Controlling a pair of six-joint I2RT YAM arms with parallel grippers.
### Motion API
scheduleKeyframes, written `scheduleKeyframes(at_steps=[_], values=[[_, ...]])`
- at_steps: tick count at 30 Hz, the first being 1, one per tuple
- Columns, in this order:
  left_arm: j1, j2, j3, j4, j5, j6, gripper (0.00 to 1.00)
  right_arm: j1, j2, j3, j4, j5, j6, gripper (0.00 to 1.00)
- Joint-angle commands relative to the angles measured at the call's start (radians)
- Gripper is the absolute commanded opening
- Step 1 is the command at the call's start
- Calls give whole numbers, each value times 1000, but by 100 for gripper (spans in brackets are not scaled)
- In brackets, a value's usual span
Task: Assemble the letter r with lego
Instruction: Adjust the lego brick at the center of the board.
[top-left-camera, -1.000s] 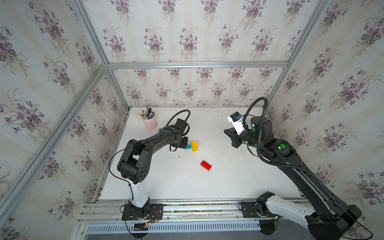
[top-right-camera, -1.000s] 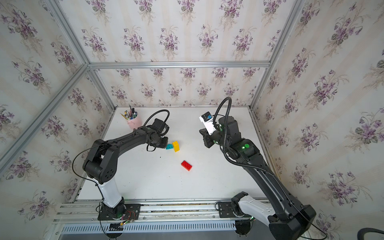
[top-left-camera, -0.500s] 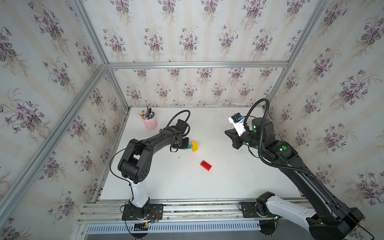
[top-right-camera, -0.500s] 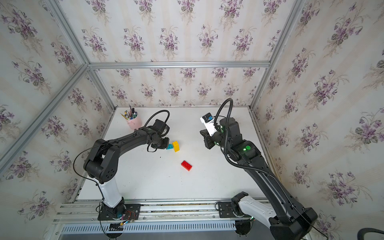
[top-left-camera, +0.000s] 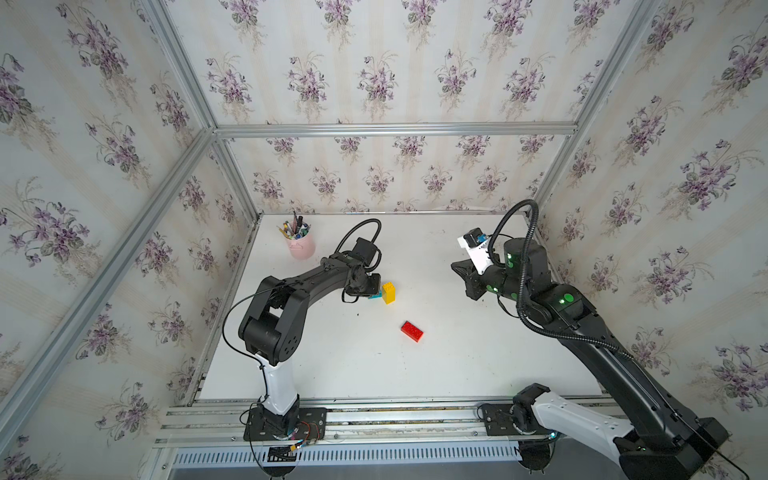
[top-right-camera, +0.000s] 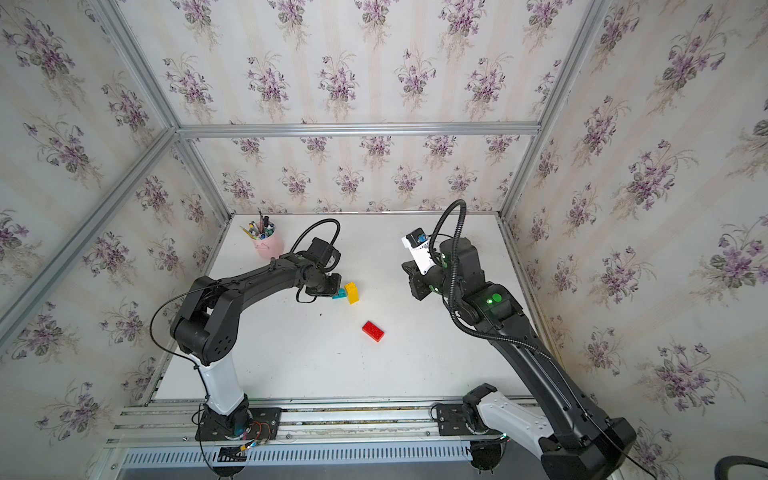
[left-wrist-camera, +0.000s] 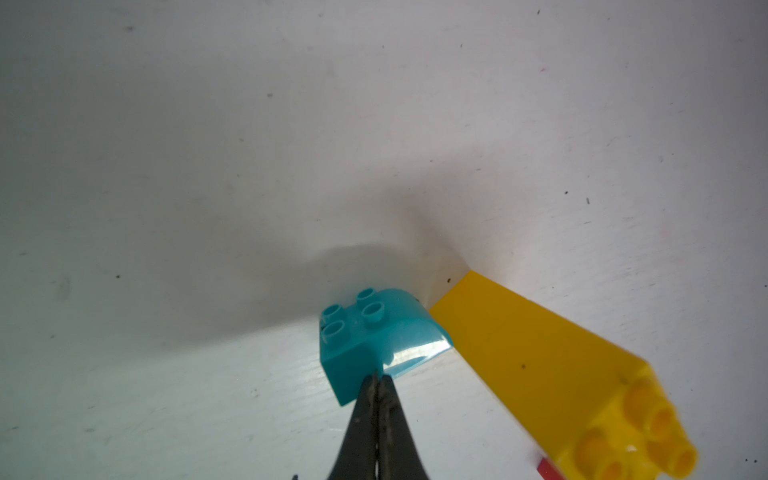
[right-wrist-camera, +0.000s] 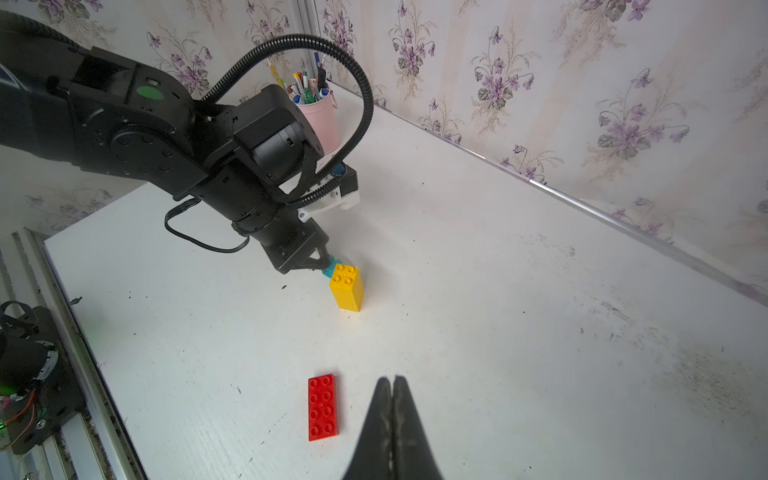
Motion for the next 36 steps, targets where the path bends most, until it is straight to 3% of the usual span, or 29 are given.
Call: scheduleKeyframes(at_steps=[1, 13, 22, 36], values=[[-1, -4, -16, 21, 7, -9, 6, 1, -11, -3, -1, 6, 4, 6], [-2, -22, -69, 43, 2, -28, 5, 2, -12, -2, -4, 4, 4, 6], [-2, -142, -110, 130, 32, -56, 7, 1, -10, -4, -2, 7, 4, 6], [-2, -36, -29, 99, -16, -67, 6, 1, -40, -26, -4, 18, 3, 6]])
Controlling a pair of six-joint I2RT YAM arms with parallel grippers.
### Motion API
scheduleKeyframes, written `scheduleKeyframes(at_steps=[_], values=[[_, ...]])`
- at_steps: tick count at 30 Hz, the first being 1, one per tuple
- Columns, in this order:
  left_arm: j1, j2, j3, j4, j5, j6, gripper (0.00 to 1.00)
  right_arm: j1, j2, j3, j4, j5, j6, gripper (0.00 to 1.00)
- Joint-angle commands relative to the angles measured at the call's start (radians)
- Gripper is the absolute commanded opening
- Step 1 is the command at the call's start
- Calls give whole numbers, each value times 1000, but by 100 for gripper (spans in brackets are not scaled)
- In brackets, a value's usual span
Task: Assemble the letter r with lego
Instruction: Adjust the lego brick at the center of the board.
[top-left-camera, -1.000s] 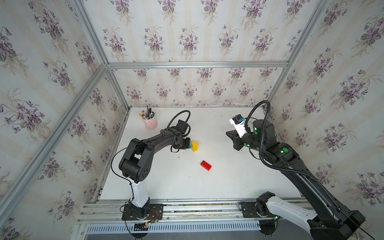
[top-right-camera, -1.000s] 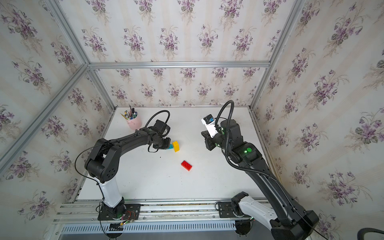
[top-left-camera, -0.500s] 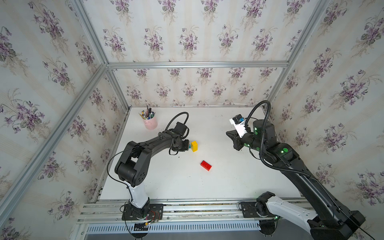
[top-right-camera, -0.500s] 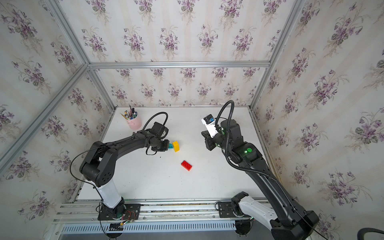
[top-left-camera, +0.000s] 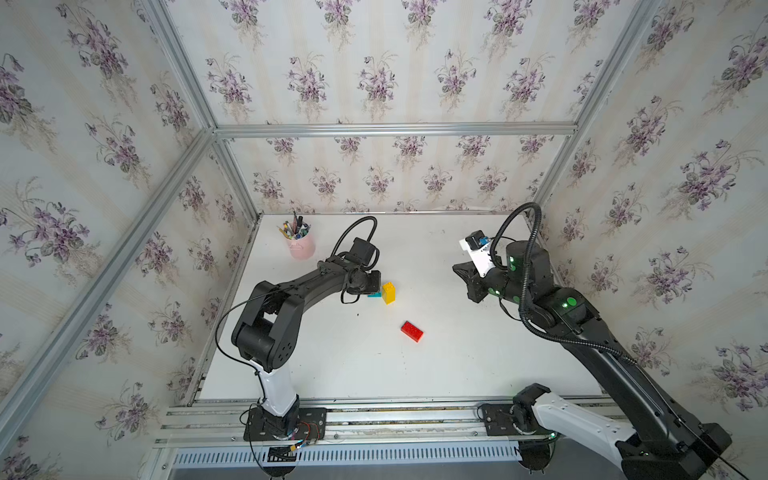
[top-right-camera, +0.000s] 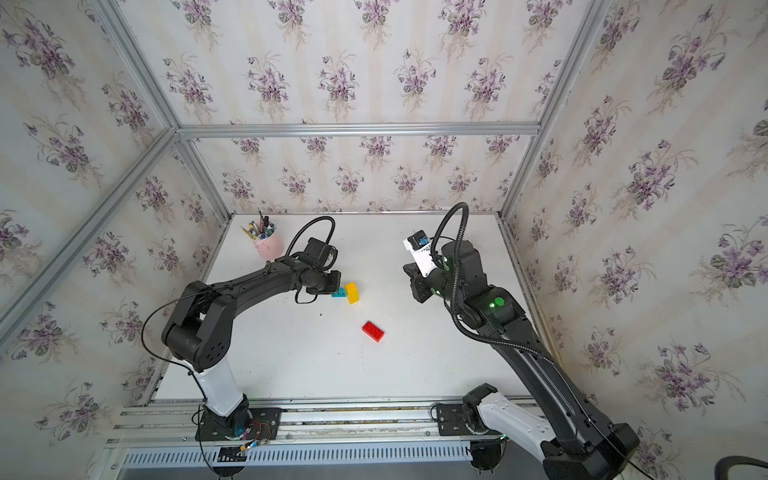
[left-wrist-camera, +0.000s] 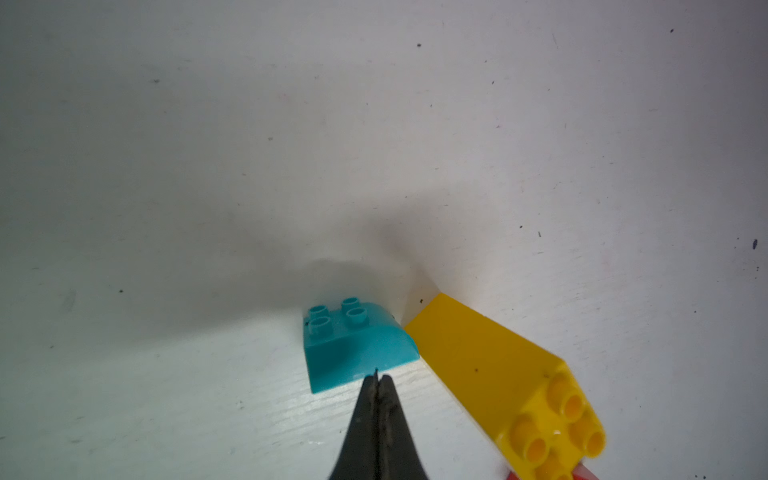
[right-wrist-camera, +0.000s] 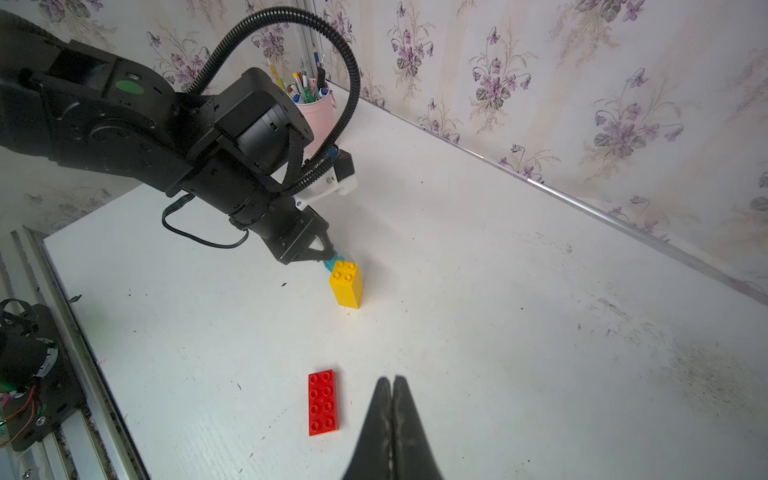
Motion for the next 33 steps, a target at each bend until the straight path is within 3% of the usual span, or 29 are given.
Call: scheduleKeyframes(at_steps=[1, 23, 33], values=[[0, 11, 12, 0, -17, -11, 6, 2, -11, -8, 2, 11, 4, 6], [0, 17, -65, 24, -24, -31, 5, 2, -8, -5, 4, 3, 5, 6], [0, -36, -195, 76, -11, -66, 5, 1, -5, 2, -3, -1, 9, 6]])
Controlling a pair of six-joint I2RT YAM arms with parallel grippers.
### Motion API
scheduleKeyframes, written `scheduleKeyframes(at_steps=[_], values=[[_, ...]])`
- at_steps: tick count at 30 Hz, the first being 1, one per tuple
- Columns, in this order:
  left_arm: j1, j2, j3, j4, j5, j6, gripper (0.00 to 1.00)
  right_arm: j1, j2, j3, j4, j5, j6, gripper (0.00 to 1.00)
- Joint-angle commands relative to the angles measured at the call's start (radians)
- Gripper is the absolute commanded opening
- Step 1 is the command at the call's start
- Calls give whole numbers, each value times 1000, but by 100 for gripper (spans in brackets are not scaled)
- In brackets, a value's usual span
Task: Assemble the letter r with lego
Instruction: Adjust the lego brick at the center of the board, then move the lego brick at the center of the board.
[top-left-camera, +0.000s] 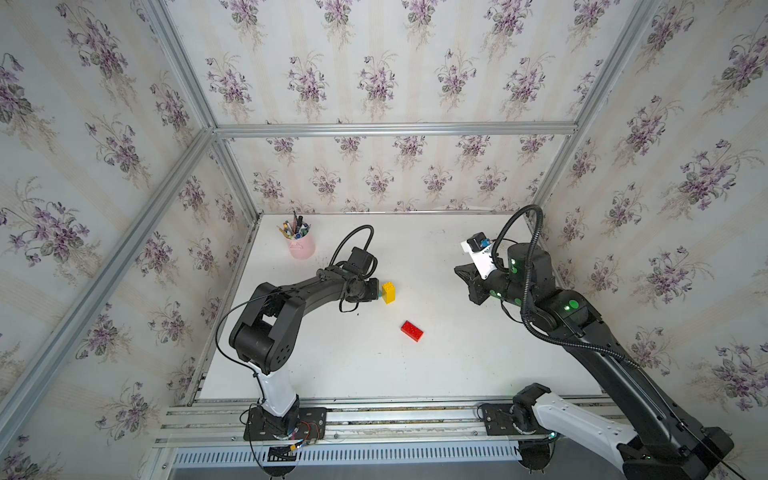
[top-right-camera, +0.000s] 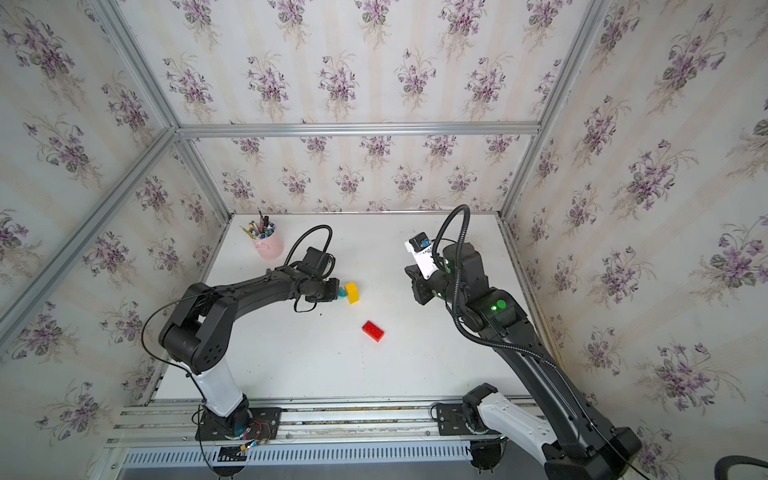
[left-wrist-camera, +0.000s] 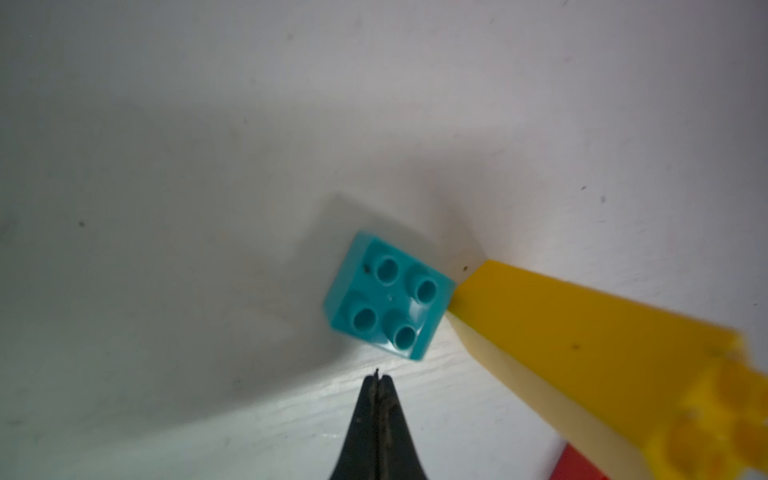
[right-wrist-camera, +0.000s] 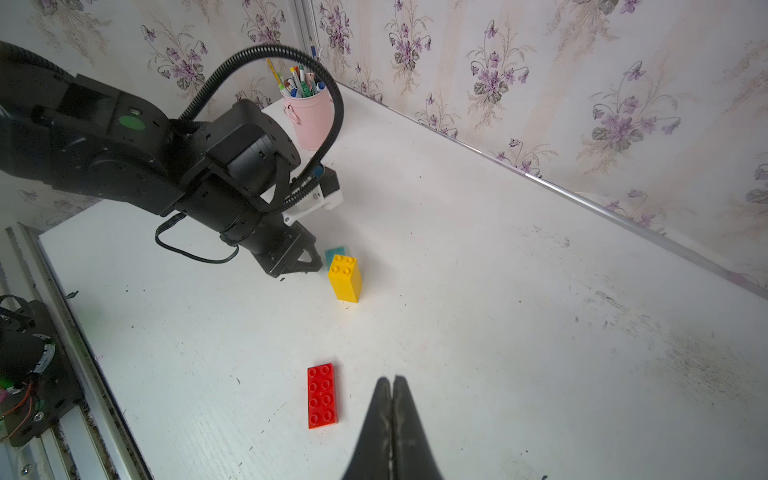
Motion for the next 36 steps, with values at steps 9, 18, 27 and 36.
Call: scheduleKeyframes(at_steps=[9, 18, 27, 36], values=[[0, -142, -100, 42, 3, -51, 6, 2, 10, -4, 8, -26, 34, 8], [47, -153, 108, -118, -108, 8, 18, 2, -37, -128, 116, -75, 133, 9], [63, 124, 385, -228, -46, 55, 8, 2, -80, -145, 96, -78, 149, 9], [56, 209, 401, -170, 28, 54, 7, 2, -90, -165, 102, -78, 151, 9]])
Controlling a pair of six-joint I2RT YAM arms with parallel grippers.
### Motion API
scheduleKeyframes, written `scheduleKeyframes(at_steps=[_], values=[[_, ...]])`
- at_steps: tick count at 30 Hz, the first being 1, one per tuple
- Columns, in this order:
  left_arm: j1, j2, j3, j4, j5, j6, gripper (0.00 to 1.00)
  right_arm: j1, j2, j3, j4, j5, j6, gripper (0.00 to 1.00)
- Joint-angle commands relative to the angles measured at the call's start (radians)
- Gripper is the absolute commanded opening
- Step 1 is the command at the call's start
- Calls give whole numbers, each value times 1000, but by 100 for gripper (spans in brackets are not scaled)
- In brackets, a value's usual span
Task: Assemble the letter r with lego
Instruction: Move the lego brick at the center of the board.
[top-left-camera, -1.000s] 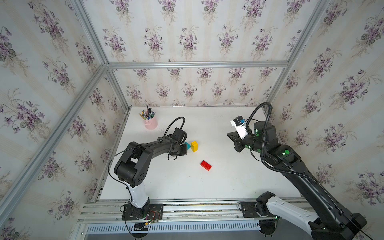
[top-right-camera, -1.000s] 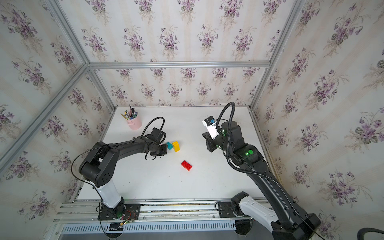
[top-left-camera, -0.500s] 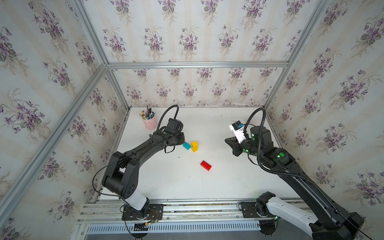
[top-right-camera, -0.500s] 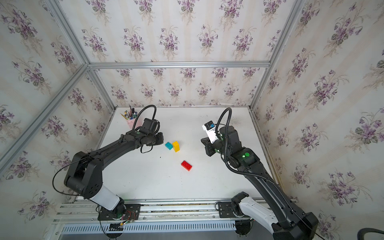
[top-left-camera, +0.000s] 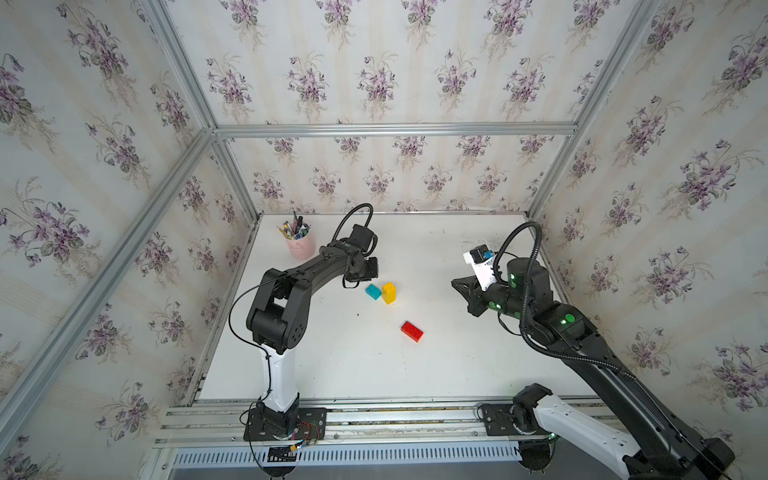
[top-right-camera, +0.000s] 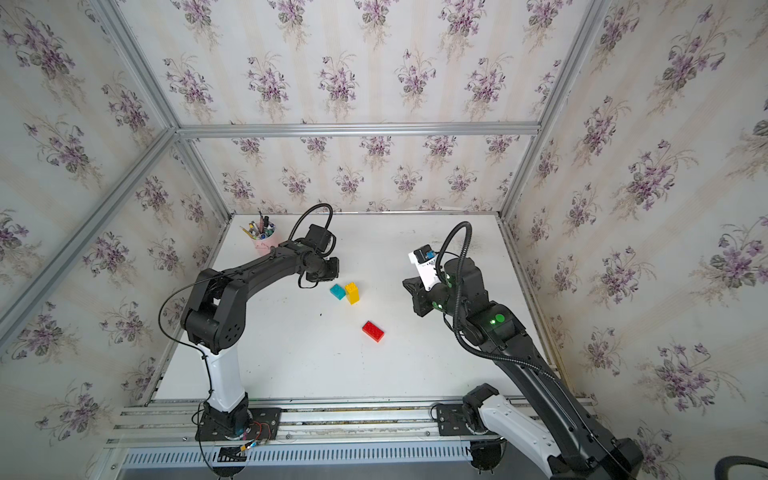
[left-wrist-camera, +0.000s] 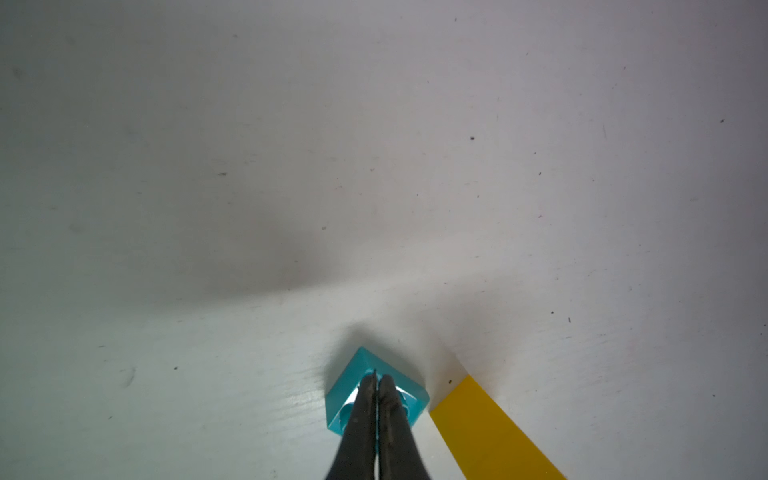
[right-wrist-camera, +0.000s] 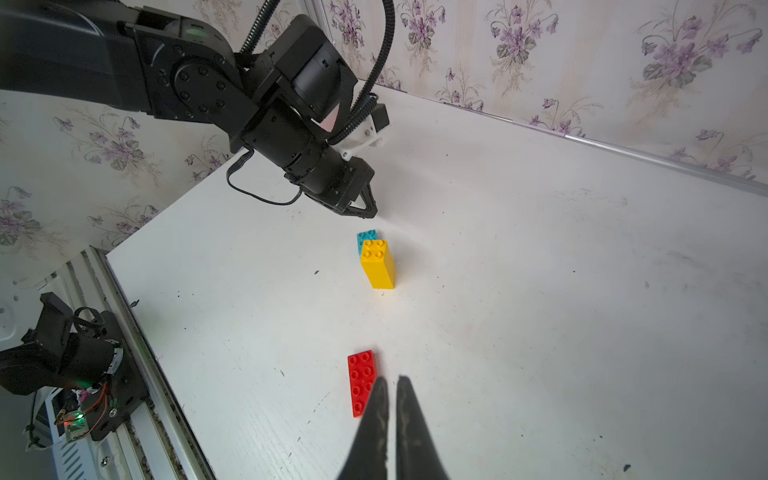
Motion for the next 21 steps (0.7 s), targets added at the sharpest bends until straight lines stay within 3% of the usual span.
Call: scheduleKeyframes(at_steps=[1, 9, 21], values=[[-3, 24, 5, 24, 43, 14, 7, 2, -3, 0, 23, -10, 4, 9], [-15, 21, -41, 52, 47, 7, 6, 2, 6, -3, 22, -14, 4, 9], [-20, -82, -218, 93, 28, -30, 4, 2, 19, 1, 28, -24, 6, 9]])
